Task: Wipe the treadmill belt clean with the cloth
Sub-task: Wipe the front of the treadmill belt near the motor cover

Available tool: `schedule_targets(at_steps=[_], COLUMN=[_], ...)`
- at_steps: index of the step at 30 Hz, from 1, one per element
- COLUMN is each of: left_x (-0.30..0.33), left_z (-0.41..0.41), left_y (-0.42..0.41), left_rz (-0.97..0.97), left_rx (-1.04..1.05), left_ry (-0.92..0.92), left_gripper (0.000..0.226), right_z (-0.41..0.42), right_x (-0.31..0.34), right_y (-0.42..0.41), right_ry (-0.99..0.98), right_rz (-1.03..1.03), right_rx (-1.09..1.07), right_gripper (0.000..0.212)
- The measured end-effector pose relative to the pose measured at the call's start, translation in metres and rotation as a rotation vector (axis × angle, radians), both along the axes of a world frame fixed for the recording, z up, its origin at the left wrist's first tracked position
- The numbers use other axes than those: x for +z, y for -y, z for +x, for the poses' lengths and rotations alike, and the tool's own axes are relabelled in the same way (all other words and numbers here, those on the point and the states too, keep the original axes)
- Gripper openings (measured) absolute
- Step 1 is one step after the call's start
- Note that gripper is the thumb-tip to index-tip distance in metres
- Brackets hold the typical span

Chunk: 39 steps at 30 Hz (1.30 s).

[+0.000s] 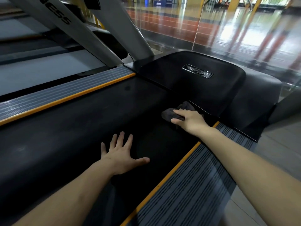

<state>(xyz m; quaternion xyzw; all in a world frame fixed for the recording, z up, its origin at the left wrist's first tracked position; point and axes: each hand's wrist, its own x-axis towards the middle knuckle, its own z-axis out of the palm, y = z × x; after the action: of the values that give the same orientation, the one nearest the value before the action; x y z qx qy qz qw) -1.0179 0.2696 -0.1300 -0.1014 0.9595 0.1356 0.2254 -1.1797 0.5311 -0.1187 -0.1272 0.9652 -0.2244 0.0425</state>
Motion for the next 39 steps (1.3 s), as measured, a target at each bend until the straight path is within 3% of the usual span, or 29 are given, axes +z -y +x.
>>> schedule_targets(at_steps=[10,13,19,30,37,39], left_x=[-0.008,-0.008,-0.006,-0.007,-0.006,-0.006], left_z=[0.006,0.007,0.008,0.007,0.007,0.007], left_y=[-0.002,-0.003,-0.004,-0.005,-0.005,-0.005], left_rz=[-0.009,-0.031,-0.038,-0.042,-0.044,-0.046], left_rx=[-0.026,-0.034,-0.031,-0.024,-0.034,-0.031], left_ry=[0.005,-0.014,0.005,-0.003,-0.003,0.001], left_gripper=[0.121,0.12,0.118,0.118,0.119,0.119], right_z=[-0.006,-0.008,-0.009,-0.015,-0.01,-0.001], right_x=[-0.01,-0.016,-0.01,-0.019,-0.019,-0.013], right_y=[0.003,0.005,0.011,0.011,0.019,0.022], right_ry=[-0.045,-0.025,-0.058,-0.096,-0.204,-0.218], right_rz=[-0.006,-0.029,0.173,0.16,0.103,0.088], right_rx=[0.026,-0.072,-0.052,-0.071,-0.053,-0.037], right_gripper=[0.046,0.044,0.049,0.041,0.009,0.009])
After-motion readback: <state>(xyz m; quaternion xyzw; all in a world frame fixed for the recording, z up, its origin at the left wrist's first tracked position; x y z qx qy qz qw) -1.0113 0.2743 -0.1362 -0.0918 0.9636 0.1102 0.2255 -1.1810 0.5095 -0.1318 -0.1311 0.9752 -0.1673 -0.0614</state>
